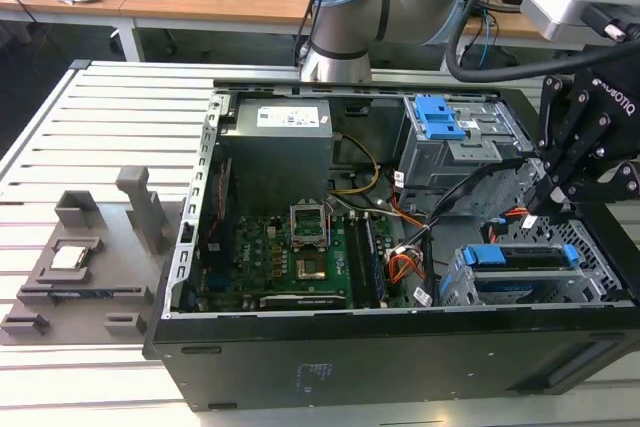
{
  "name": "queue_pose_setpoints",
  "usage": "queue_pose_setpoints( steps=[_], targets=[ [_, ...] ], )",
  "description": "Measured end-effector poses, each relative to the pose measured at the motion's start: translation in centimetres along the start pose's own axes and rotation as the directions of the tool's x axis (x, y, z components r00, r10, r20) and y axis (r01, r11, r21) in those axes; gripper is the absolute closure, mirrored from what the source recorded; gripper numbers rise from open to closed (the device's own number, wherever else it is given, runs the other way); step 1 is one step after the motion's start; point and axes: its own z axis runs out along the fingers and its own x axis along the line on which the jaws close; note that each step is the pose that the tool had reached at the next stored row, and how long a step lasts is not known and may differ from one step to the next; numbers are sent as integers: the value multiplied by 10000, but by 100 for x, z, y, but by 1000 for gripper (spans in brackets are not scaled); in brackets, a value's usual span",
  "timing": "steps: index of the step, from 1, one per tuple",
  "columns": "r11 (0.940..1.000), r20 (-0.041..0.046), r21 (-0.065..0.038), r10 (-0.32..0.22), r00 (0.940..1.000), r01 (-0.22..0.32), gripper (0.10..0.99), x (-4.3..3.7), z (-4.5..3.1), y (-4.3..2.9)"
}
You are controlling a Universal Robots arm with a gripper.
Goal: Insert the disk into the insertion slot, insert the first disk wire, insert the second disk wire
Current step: 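Insert the disk into the insertion slot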
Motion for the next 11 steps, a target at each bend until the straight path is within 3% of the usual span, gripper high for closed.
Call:
queue_pose_setpoints(
  steps=[2,8,11],
  targets=[
    [10000,0,-9,0,10000,0,980,-1,3,-51],
    [10000,-2,-11,0,10000,0,980,-1,53,-70],
    [10000,0,-12,0,10000,0,980,-2,115,-80]
  ],
)
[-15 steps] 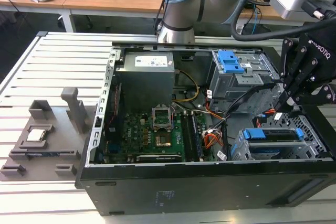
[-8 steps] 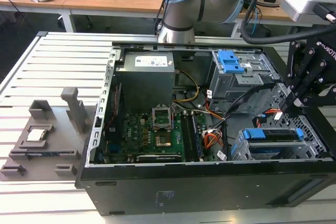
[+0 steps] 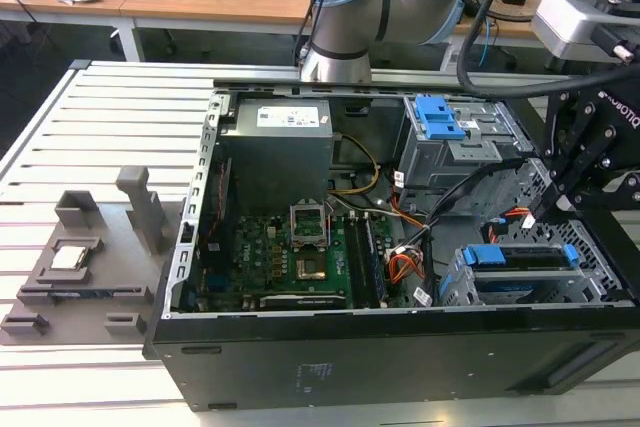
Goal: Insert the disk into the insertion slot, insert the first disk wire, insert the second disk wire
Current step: 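Insert the disk into the insertion slot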
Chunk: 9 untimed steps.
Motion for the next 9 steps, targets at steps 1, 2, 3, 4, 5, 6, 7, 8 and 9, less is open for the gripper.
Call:
queue_pose_setpoints(
  steps=[1,2,3,4,5,6,7,8,9],
  targets=[
    [10000,-1,0,-1,10000,1,980,0,22,-5],
    [10000,-2,-2,-1,10000,1,980,0,36,-12],
    [10000,-2,-3,0,10000,0,980,0,48,-16],
    [10000,-1,-6,0,10000,0,980,-1,73,-32],
    [10000,-4,-11,1,10000,-1,980,-1,81,-54],
    [10000,-1,-17,0,10000,0,980,-2,89,-80],
    [10000,-1,-22,-1,10000,1,980,-3,96,-104],
    [10000,-2,-24,0,10000,0,980,-3,103,-116],
    [10000,-2,-26,0,10000,0,980,-3,113,-125]
  ],
)
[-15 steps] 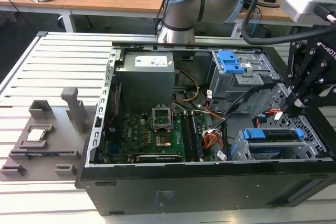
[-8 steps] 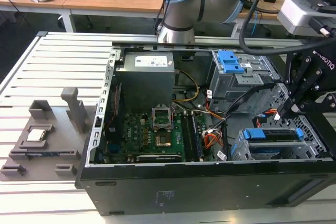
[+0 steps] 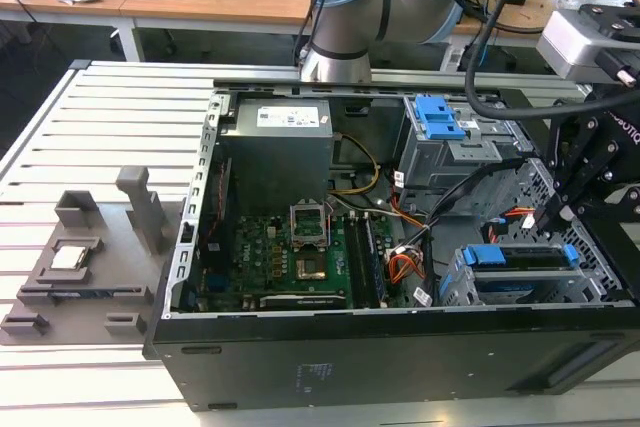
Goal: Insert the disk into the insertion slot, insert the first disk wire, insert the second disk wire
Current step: 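Insert the disk into the insertion slot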
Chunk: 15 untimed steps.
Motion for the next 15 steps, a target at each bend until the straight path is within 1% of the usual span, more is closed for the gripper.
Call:
queue_pose_setpoints(
  steps=[1,4,15],
  targets=[
    [10000,1,-2,0,10000,0,980,0,20,-16],
    [10000,0,-4,0,10000,0,980,-1,42,-32],
    [10000,-1,-4,0,10000,0,980,-1,48,-37]
  ],
)
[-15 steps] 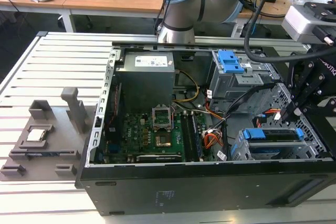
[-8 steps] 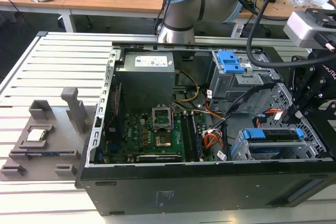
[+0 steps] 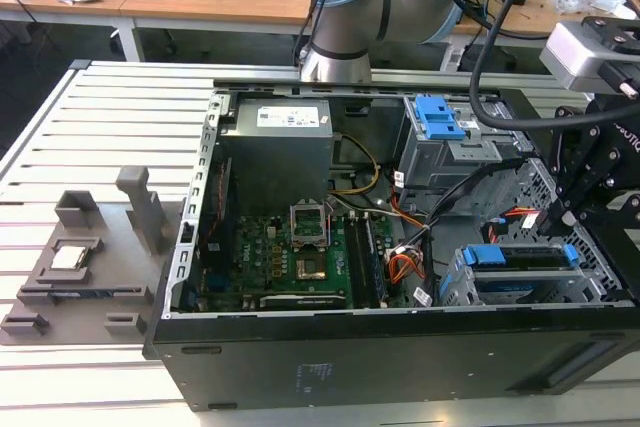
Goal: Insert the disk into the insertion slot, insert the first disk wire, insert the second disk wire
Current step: 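Insert the disk into the insertion slot, then insert the first disk wire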
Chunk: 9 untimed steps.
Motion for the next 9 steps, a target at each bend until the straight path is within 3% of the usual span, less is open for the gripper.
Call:
queue_pose_setpoints(
  steps=[7,9],
  targets=[
    [10000,0,-1,0,10000,0,973,0,3,-2],
    [10000,0,0,0,10000,0,851,0,4,-3]
  ],
)
